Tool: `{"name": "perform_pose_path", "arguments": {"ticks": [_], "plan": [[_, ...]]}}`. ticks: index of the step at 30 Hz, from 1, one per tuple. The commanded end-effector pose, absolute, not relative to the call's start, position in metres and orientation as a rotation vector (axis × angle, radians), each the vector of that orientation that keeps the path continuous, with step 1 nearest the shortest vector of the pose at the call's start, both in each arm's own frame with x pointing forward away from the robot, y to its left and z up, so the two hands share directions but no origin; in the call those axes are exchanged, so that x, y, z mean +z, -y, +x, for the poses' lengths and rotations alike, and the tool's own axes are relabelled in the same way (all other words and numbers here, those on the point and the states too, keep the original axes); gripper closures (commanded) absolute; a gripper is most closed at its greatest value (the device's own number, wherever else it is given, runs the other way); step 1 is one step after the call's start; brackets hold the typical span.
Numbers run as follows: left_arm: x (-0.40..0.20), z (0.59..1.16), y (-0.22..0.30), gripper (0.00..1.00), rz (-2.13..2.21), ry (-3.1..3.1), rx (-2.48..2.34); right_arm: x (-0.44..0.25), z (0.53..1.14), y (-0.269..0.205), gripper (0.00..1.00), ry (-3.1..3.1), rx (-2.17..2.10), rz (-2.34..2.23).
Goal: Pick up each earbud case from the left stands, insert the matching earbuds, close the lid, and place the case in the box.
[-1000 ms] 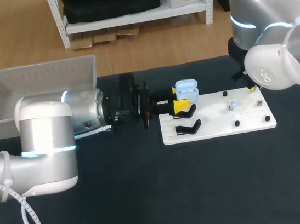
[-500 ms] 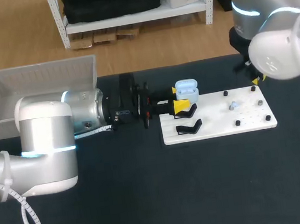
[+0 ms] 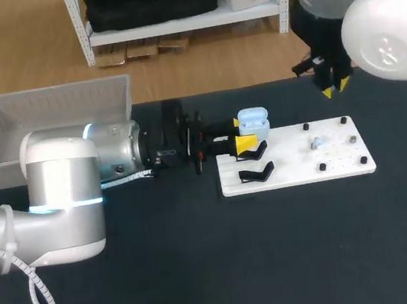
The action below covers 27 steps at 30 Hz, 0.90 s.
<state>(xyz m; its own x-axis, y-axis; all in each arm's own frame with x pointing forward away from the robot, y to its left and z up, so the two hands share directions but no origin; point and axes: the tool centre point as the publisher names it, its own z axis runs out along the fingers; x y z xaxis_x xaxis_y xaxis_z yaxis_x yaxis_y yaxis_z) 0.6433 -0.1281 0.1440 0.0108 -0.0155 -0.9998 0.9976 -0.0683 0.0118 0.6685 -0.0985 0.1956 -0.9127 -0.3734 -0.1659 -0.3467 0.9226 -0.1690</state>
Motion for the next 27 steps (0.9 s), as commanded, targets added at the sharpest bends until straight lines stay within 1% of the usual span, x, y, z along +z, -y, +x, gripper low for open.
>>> {"name": "perform_pose_path", "arguments": {"ticks": [1, 7, 22, 27], "plan": [[0.143, 0.643, 0.128, 1.0, 1.25, -1.152, -1.256, 0.238, 0.623, 0.081, 1.0, -2.844, -0.178, -0.566], [0.143, 0.643, 0.128, 1.0, 1.25, -1.152, -1.256, 0.241, 0.603, 0.049, 1.0, -2.84, -0.095, -0.727], [0.143, 0.643, 0.128, 1.0, 1.25, -1.152, -1.256, 0.241, 0.601, 0.048, 1.0, -2.84, -0.12, -0.74], [0.143, 0.643, 0.128, 1.0, 1.25, -1.152, -1.256, 0.243, 0.605, 0.016, 1.0, -2.906, -0.132, -0.385]]}}
